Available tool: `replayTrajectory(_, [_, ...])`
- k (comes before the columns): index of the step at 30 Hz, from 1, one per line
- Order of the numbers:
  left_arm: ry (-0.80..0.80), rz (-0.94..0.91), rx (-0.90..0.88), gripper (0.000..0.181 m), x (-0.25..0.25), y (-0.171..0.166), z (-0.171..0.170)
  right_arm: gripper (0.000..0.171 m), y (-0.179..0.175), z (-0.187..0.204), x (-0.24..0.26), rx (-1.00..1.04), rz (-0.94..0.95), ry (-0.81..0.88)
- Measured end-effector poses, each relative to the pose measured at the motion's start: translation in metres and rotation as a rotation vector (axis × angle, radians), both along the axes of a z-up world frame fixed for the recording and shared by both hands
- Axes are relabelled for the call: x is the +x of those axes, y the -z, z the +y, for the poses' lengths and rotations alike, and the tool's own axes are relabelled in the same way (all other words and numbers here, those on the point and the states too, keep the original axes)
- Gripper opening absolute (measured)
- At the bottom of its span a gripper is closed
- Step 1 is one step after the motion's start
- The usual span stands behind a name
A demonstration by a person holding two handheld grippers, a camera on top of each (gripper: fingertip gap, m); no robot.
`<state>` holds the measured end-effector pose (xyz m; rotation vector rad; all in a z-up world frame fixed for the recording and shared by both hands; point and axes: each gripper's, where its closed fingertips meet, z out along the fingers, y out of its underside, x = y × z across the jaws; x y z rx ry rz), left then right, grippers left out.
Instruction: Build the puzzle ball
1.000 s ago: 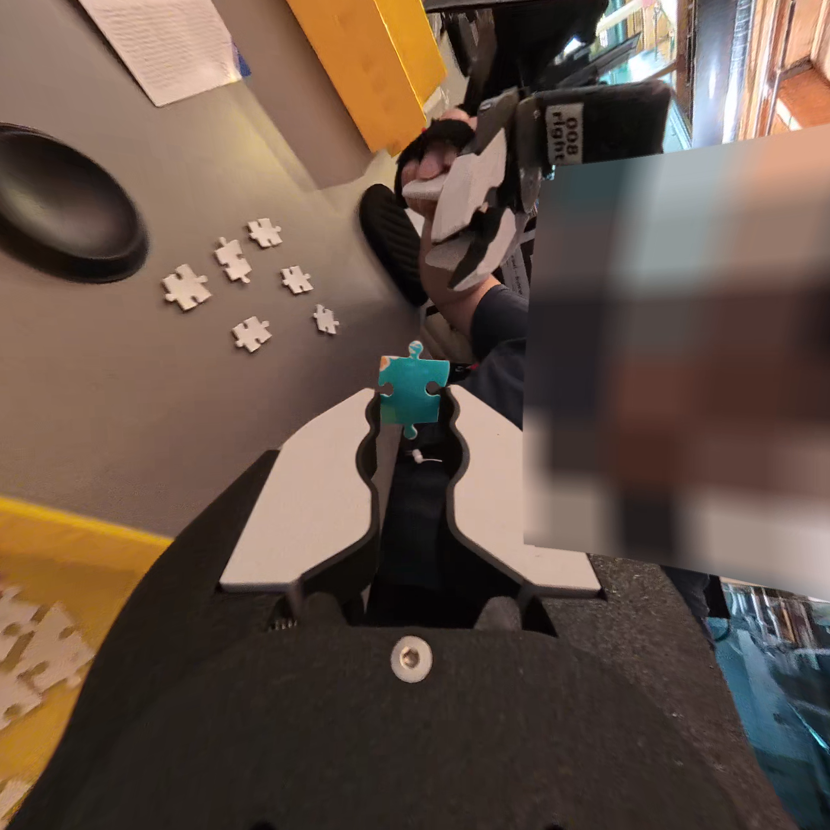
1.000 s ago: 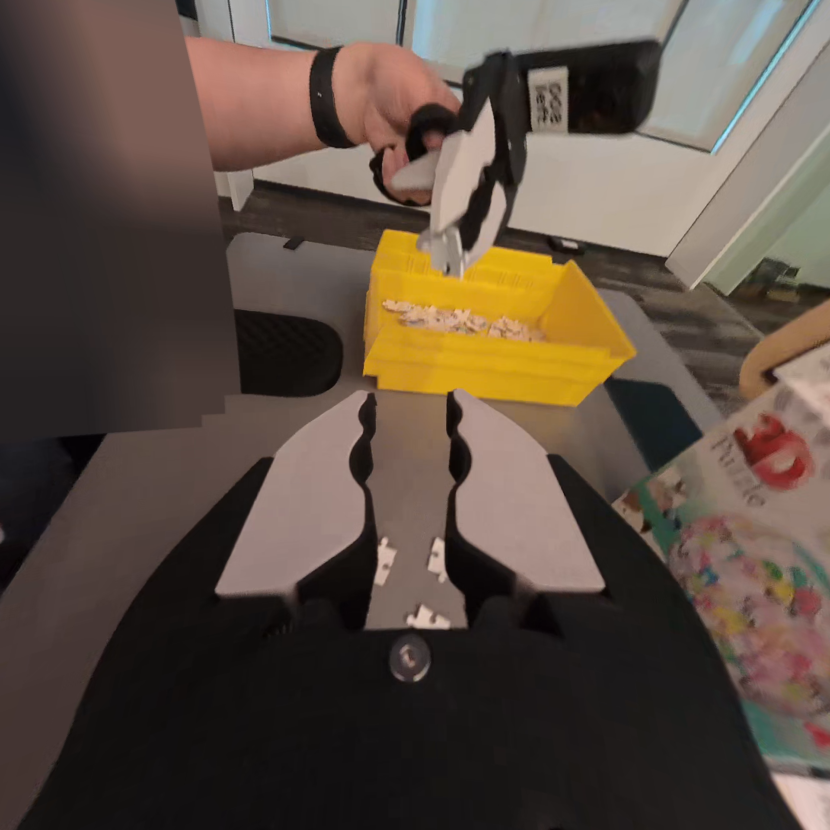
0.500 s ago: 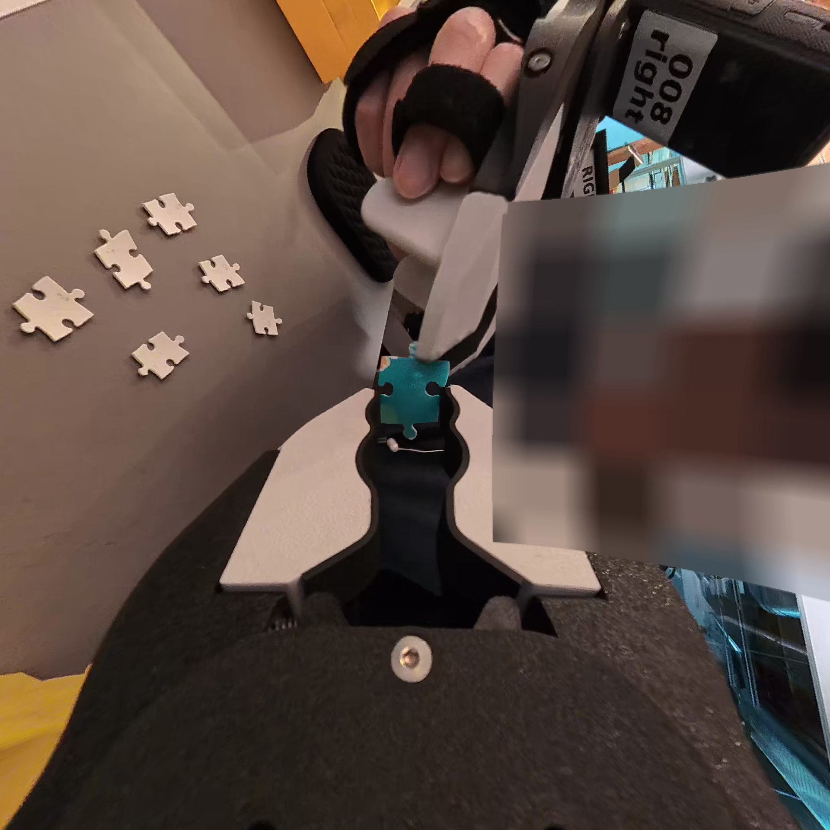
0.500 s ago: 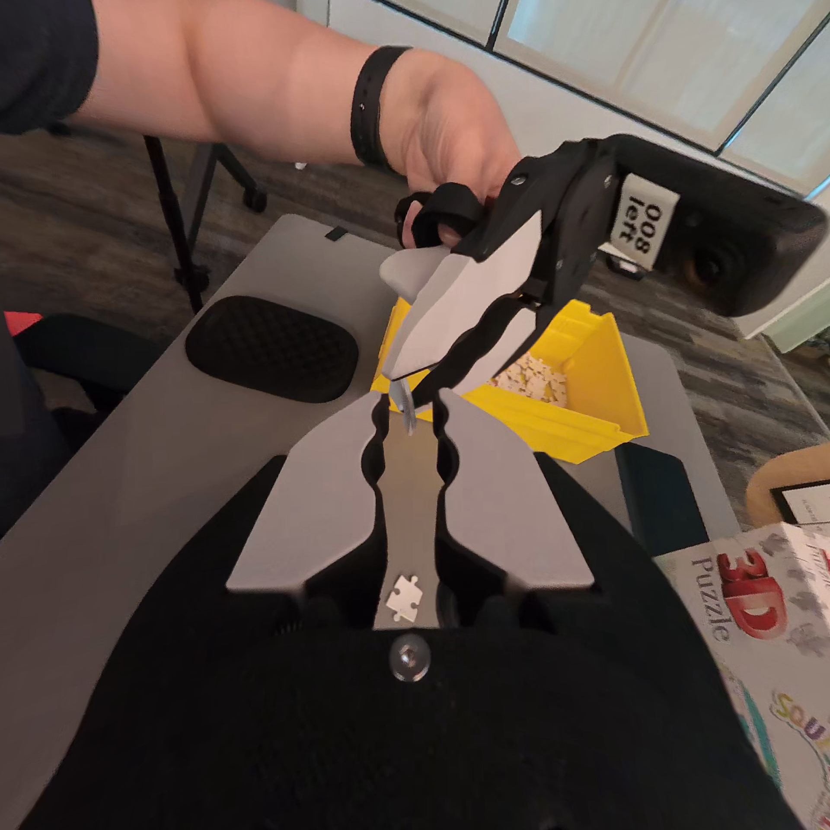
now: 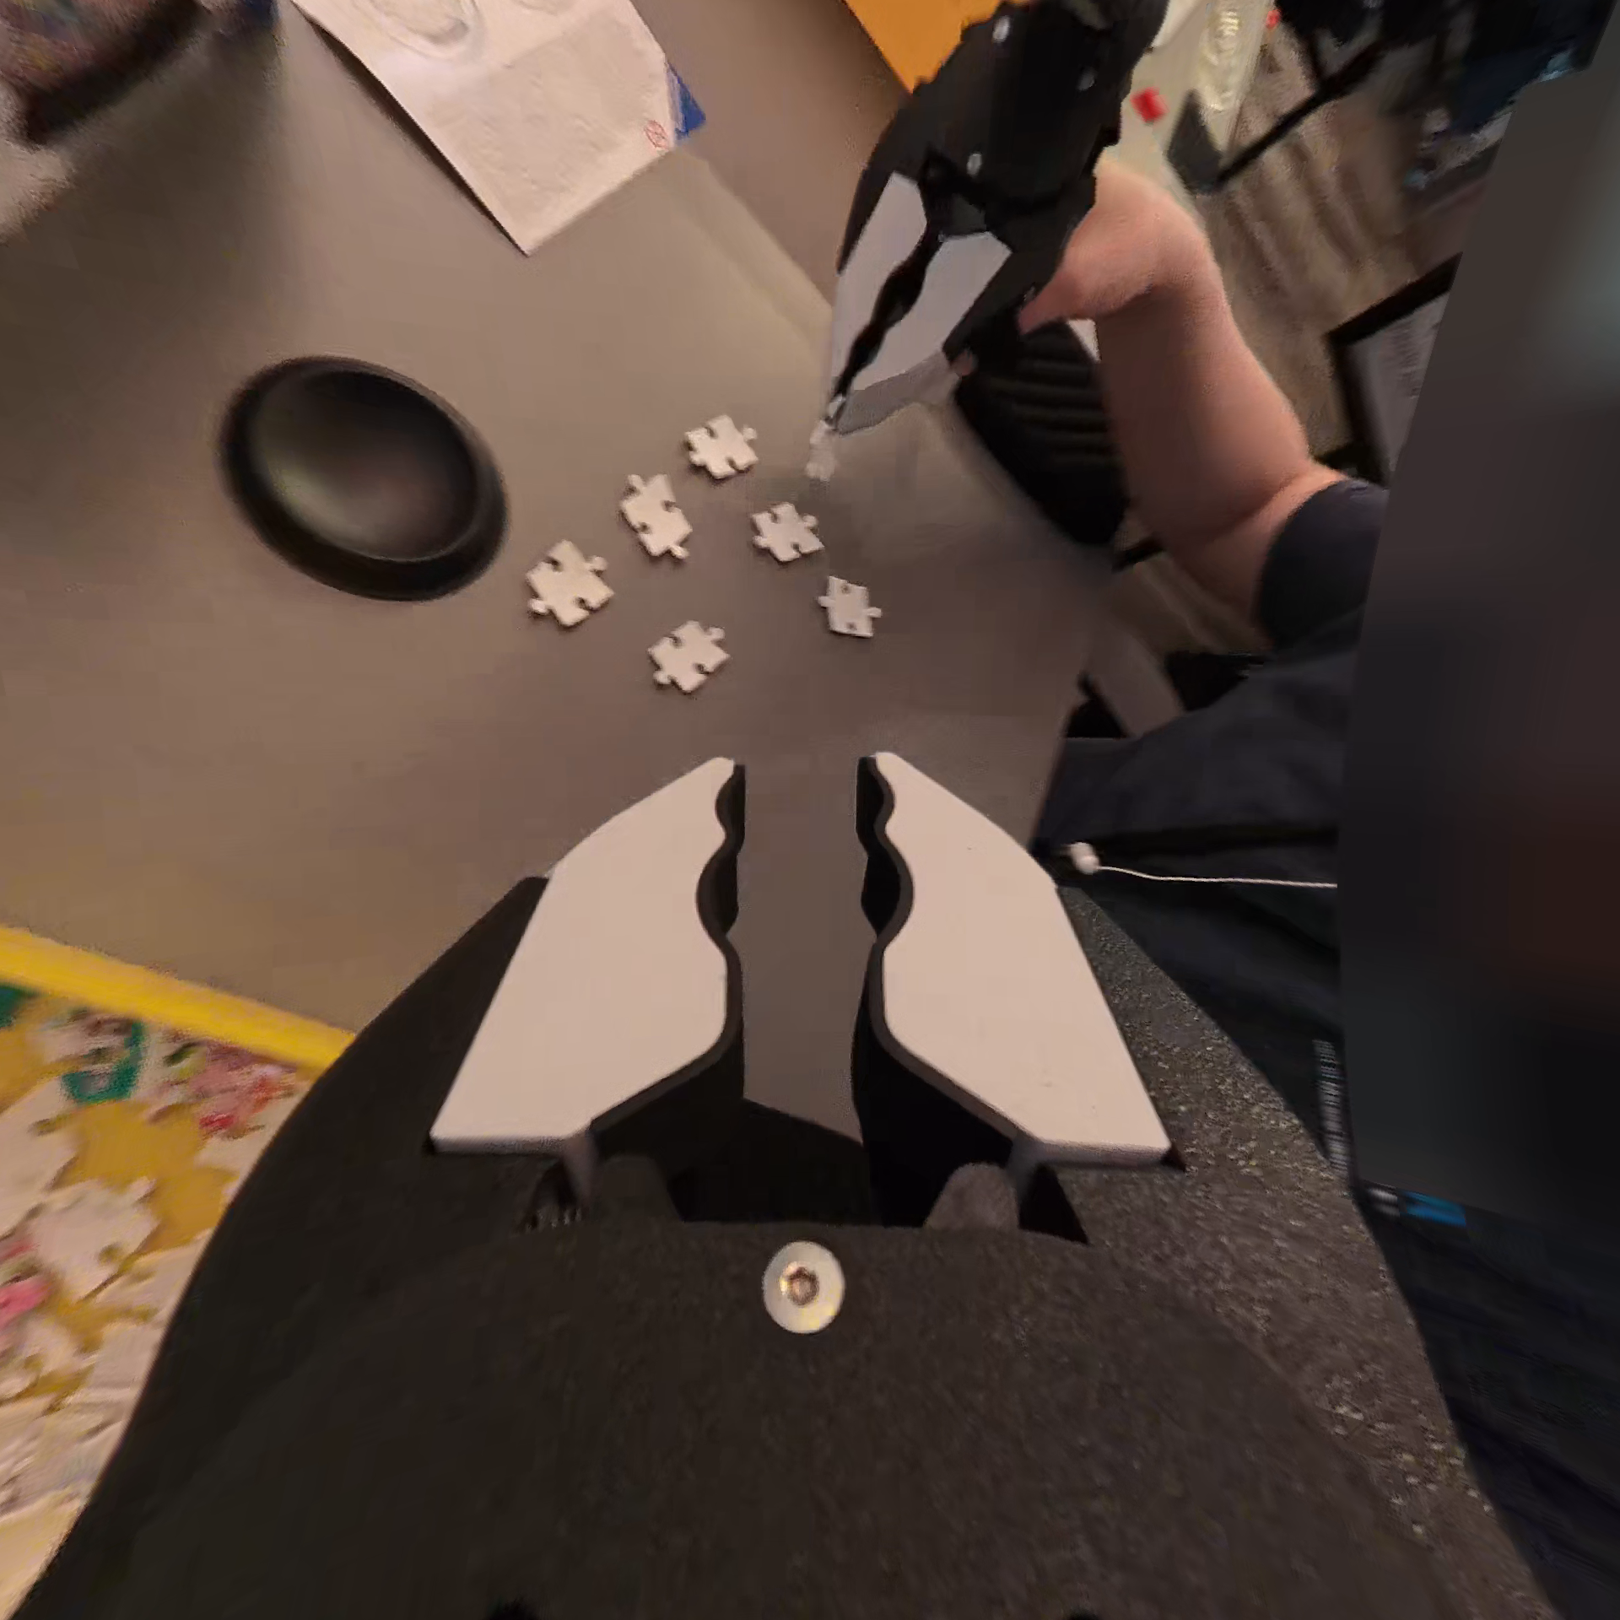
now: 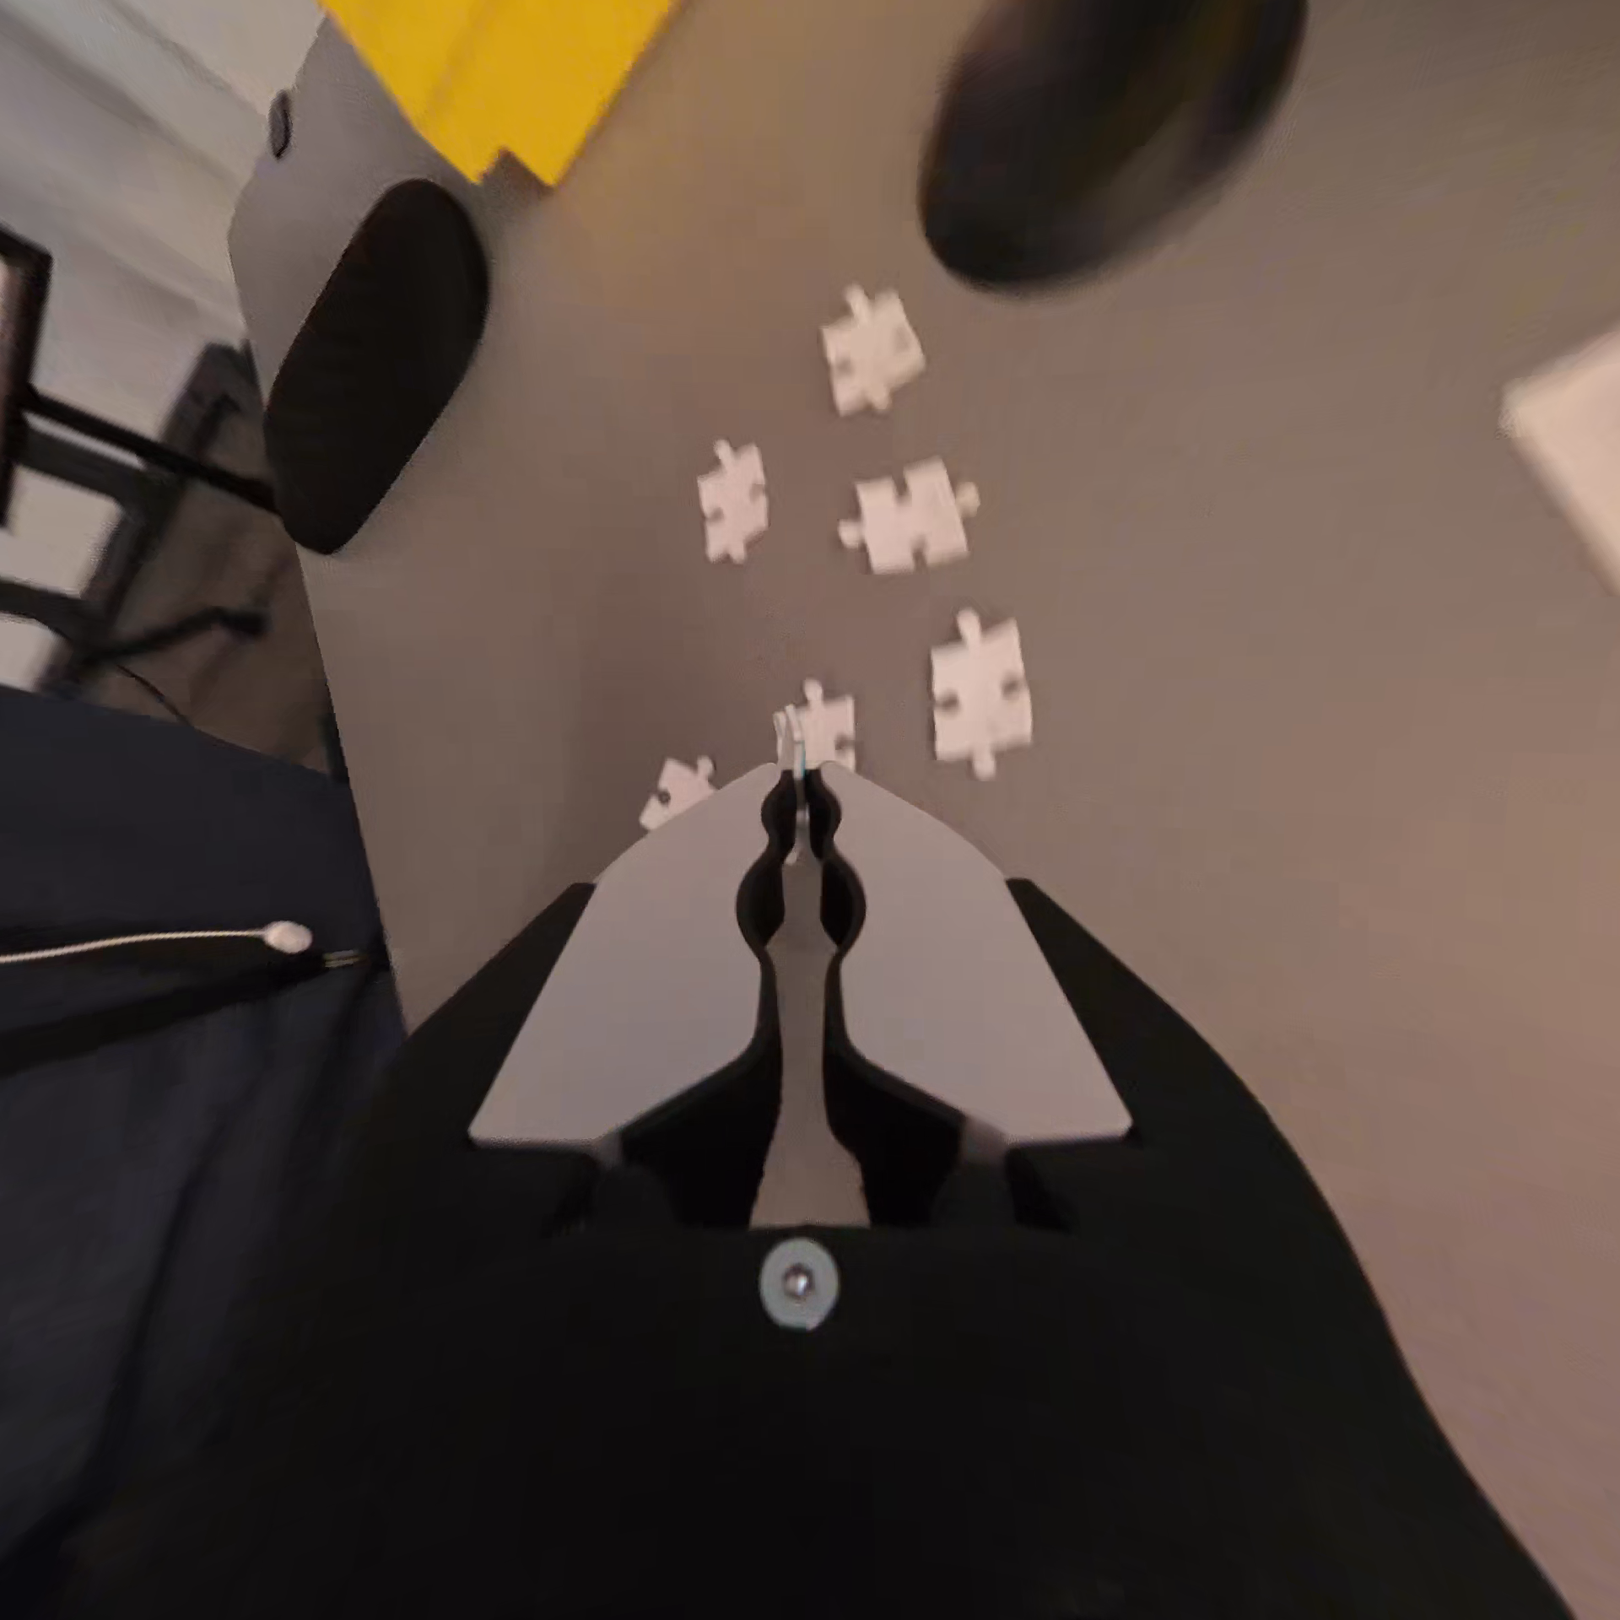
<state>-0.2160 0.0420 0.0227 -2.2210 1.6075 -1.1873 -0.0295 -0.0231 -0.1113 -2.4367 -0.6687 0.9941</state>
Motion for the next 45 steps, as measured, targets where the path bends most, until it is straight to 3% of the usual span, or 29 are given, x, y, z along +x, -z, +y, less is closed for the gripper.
replayTrajectory(6, [-0.181, -0.241, 0.418, 0.028, -0.016, -0.048, 0.021, 0.005, 0.037, -0.006, 0.02, -0.11, -0.039, 0.102])
replayTrajectory(9, [-0.267, -0.25, 0.542, 0.028, -0.039, -0.053, 0.031, 0.011, 0.045, -0.004, 0.026, -0.089, -0.115, 0.095])
replayTrajectory(11, [-0.3, -0.202, 0.575, 0.028, -0.057, -0.043, 0.037, 0.02, 0.041, -0.002, 0.028, -0.048, -0.124, 0.098])
replayTrajectory(17, [-0.323, -0.046, 0.582, 0.03, -0.112, -0.007, 0.055, 0.024, -0.007, 0.011, 0.047, 0.289, -0.094, 0.177])
replayTrajectory(22, [-0.163, 0.303, 0.746, 0.03, -0.141, 0.056, 0.086, 0.024, -0.017, 0.015, 0.058, 0.468, -0.133, 0.221])
replayTrajectory(24, [-0.196, 0.459, 0.77, 0.016, -0.152, 0.076, 0.105, 0.023, -0.016, 0.014, 0.054, 0.486, -0.135, 0.198])
replayTrajectory(25, [-0.216, 0.503, 0.737, 0.021, -0.154, 0.085, 0.112, 0.024, -0.014, 0.014, 0.053, 0.485, -0.152, 0.187])
replayTrajectory(26, [-0.209, 0.516, 0.707, 0.031, -0.152, 0.093, 0.115, 0.024, -0.011, 0.015, 0.053, 0.484, -0.177, 0.181])
replayTrajectory(32, [-0.109, 0.662, 0.773, 0.044, -0.163, 0.136, 0.151, 0.024, 0.005, 0.016, 0.054, 0.45, -0.26, 0.171])
replayTrajectory(37, [-0.025, 0.664, 0.704, 0.054, -0.164, 0.162, 0.154, 0.024, 0.005, 0.017, 0.057, 0.446, -0.256, 0.183])
replayTrajectory(45, [0.043, 0.646, 0.646, 0.033, -0.161, 0.169, 0.152, 0.024, 0.002, 0.017, 0.062, 0.443, -0.226, 0.202])
